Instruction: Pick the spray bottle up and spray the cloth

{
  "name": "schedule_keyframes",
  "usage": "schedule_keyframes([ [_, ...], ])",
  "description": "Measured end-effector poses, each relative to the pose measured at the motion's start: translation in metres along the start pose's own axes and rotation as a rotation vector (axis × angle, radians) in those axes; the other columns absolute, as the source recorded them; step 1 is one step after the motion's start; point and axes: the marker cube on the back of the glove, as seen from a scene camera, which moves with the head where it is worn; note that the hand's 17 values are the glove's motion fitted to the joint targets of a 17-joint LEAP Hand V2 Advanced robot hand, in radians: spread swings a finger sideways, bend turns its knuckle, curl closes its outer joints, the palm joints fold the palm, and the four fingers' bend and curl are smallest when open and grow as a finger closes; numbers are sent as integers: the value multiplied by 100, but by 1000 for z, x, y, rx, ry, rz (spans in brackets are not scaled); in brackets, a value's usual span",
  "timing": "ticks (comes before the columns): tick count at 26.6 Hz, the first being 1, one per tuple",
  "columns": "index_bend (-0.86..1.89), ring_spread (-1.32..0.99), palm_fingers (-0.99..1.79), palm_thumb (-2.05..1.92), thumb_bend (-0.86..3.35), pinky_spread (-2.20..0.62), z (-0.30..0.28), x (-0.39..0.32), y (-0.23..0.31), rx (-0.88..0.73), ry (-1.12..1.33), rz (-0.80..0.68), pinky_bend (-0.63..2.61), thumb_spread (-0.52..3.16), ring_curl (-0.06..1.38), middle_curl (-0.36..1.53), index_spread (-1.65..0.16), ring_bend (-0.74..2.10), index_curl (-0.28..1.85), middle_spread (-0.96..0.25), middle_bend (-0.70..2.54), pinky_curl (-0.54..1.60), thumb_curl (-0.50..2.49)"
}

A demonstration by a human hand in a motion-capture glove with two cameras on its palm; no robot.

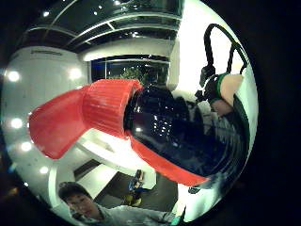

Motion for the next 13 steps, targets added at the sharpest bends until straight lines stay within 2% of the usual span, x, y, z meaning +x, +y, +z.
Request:
schedule_keyframes([
  [7, 15, -19, 122, 106, -4, -16, 7, 15, 9, -75, 30, -23, 36, 58, 38, 41, -28, 46, 41, -15, 30, 37, 51],
  [13, 6, -17, 62, 97, -6, -3, -13, 6, 30, -171, 15, -18, 35, 63, 38, 40, -32, 37, 37, -13, 22, 40, 48],
])
